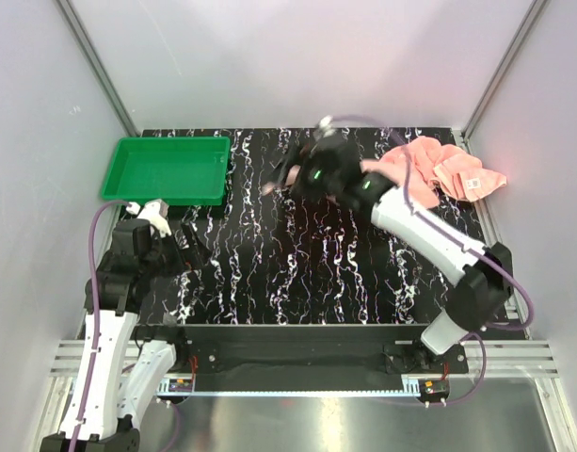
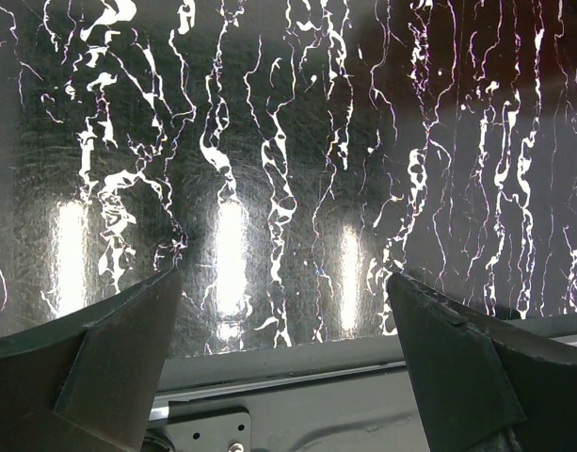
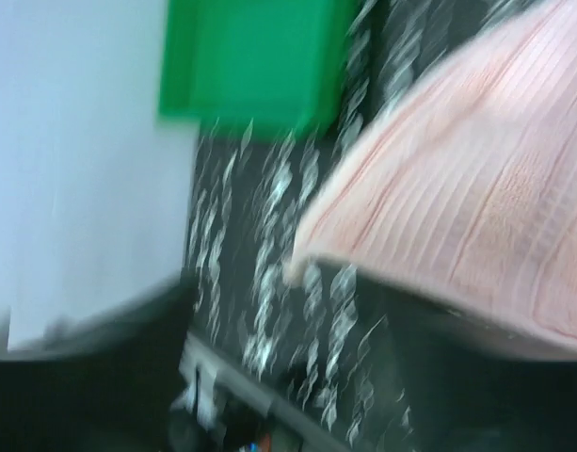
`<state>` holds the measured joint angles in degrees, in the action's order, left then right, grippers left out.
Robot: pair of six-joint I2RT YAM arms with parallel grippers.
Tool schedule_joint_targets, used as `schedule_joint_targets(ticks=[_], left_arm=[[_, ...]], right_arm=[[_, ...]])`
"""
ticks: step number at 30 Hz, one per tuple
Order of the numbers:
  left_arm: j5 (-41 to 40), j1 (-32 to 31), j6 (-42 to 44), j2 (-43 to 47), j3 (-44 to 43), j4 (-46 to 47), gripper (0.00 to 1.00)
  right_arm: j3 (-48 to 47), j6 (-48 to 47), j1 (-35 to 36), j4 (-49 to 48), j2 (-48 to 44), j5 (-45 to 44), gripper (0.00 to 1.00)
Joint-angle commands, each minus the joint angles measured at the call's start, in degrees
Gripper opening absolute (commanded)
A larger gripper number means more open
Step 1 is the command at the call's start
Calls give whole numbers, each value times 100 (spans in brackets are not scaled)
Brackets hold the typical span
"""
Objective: Roll the towels
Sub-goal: Move the towel to the center of the board
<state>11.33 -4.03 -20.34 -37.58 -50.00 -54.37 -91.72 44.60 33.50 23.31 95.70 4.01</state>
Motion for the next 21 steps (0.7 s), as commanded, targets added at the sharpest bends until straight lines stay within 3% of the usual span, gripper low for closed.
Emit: schedule_joint_targets(ticks=[1,6,13,16,21], left_arm=[[36,34,-5,-47,-27,155,99],[-166,34,-49,-275,-273,102,99],[27,34,-479,-732,-336,295,99],[-34,34,-690,-1100,-300,409,99],[-35,34,-1174,-1593,86,734,99]], right_arm=[[1433,777,894,-333,-140,-208,100],[1929,867,1370,-204,-16,-357,100],[2114,418,1326,734,-1148,-1736,100],[2412,400,959,982,-1596,-1939,100],[3186,340,-532,816,-2274,-1456,100]])
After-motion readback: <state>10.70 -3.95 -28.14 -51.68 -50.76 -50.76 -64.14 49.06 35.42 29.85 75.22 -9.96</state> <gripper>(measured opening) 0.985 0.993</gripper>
